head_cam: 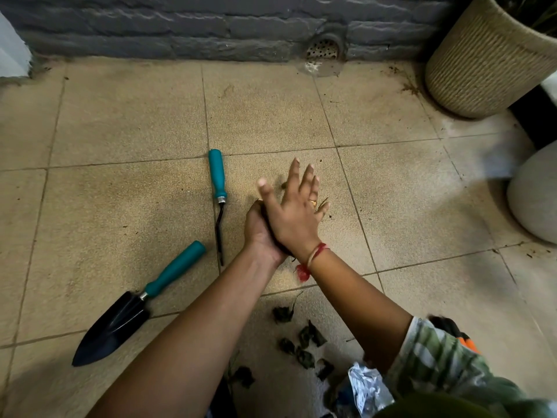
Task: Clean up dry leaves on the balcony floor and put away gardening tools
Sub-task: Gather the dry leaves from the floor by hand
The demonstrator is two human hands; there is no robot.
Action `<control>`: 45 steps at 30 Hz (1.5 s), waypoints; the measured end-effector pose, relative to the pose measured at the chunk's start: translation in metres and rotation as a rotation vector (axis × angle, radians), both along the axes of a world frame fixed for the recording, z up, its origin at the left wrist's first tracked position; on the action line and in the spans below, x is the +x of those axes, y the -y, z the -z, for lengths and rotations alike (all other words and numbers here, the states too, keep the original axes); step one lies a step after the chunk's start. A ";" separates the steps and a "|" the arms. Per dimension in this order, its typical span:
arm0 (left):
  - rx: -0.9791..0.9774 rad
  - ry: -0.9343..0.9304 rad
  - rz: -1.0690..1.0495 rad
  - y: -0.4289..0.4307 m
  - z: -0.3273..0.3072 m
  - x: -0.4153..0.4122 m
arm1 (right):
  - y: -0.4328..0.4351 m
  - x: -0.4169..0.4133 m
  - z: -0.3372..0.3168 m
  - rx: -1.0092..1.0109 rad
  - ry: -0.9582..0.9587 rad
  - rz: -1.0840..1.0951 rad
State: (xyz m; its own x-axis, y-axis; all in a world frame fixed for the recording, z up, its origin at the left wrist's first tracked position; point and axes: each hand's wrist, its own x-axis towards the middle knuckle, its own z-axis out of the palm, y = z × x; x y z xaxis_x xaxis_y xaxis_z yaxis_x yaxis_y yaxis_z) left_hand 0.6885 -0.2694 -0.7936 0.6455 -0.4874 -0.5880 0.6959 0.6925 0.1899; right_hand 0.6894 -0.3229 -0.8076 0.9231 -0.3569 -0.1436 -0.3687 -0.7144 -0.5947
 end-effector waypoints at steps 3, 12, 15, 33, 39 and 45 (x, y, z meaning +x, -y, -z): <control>0.217 -0.153 -0.036 -0.005 0.002 0.007 | 0.030 0.000 0.003 0.453 0.135 0.288; 0.334 -0.255 -0.183 -0.026 0.023 0.021 | 0.055 -0.036 0.052 -0.334 -0.142 -0.118; 0.344 -0.250 -0.182 -0.028 0.023 0.020 | 0.051 -0.032 0.048 -0.487 -0.036 -0.165; 0.329 -0.172 -0.221 -0.050 0.027 0.020 | 0.061 0.018 0.024 0.006 -0.101 0.033; 0.346 -0.177 -0.236 -0.064 0.033 0.015 | 0.014 0.043 0.025 0.049 -0.031 -0.232; 0.356 -0.192 -0.282 -0.075 0.029 0.016 | -0.003 0.047 0.049 -0.288 -0.035 -0.440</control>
State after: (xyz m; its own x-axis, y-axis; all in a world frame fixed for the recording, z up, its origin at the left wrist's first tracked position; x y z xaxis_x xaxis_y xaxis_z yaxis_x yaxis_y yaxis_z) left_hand 0.7040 -0.1944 -0.8230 0.5874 -0.0565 -0.8073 0.5360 0.7746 0.3358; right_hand 0.7359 -0.3202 -0.8565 0.9908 0.0339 -0.1307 -0.0132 -0.9389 -0.3441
